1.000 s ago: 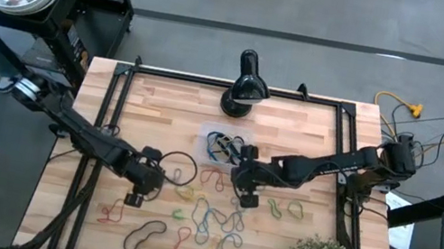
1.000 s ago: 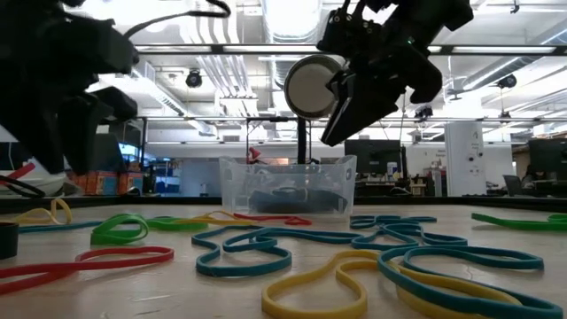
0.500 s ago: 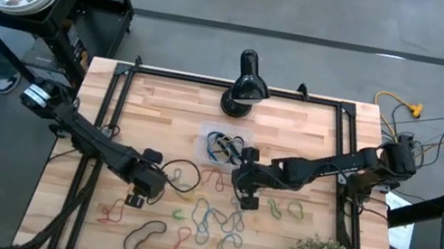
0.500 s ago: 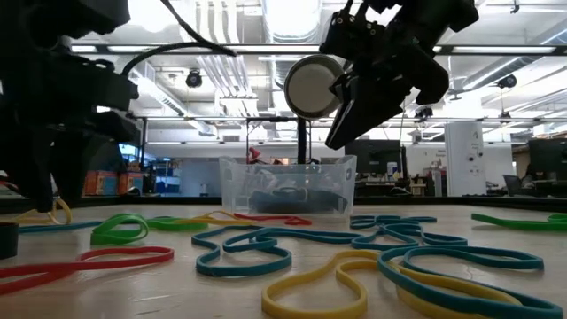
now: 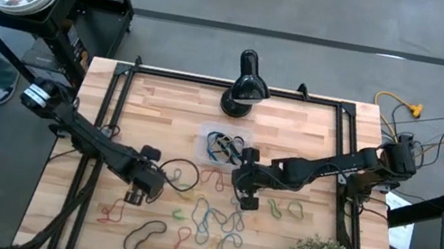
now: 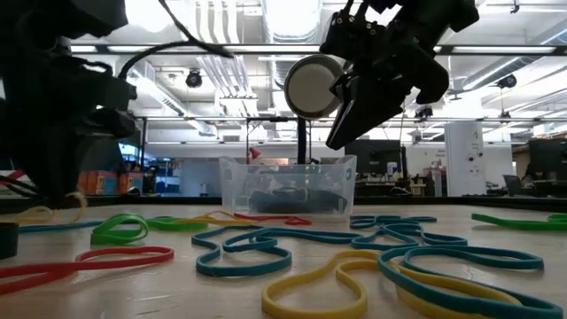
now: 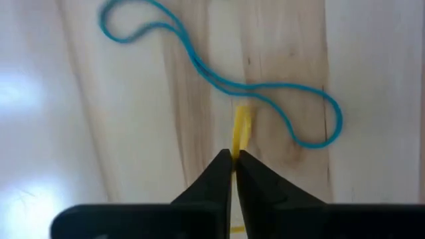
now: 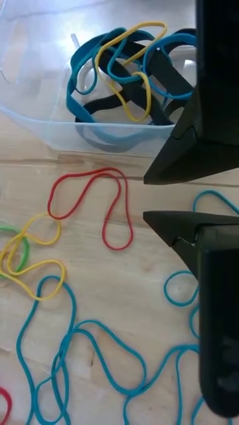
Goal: Pick and place rubber bands into bin
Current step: Put the yellow rubber band into the transparent bin
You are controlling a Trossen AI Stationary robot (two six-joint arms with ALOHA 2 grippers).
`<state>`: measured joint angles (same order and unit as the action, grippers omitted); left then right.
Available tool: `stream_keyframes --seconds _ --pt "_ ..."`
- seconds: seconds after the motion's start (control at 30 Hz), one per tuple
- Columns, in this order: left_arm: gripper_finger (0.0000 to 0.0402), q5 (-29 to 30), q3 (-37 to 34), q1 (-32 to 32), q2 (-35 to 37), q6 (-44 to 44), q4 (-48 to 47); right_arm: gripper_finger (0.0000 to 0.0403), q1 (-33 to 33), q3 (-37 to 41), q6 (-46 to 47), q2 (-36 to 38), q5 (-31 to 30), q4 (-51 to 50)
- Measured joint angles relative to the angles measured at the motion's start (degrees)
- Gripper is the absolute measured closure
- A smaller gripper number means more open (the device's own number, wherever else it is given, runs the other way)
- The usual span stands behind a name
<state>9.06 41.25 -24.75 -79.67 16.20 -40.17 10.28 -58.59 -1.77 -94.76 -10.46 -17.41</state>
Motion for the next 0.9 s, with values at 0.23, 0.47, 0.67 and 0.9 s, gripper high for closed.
stream_keyframes --seconds 0.23,0.47,0.67,0.9 --pt "0.0401 6.82 4.19 0.0 0.34 -0.07 -5.37 0.0335 0.75 0.14 1.16 0.0 -0.05 -1.12" --pt "0.0401 15.14 8.9 0.0 1.88 -2.45 -8.86 0.0337 2.49 0.24 2.28 0.44 -0.17 -2.28" --pt "0.0401 22.64 13.42 0.0 3.39 -8.06 -8.88 0.034 4.12 0.24 4.02 0.96 -0.18 -2.95" --pt "0.0401 35.22 19.7 0.0 3.75 -16.26 -8.25 0.034 6.41 0.65 6.43 1.03 -2.2 -3.68"
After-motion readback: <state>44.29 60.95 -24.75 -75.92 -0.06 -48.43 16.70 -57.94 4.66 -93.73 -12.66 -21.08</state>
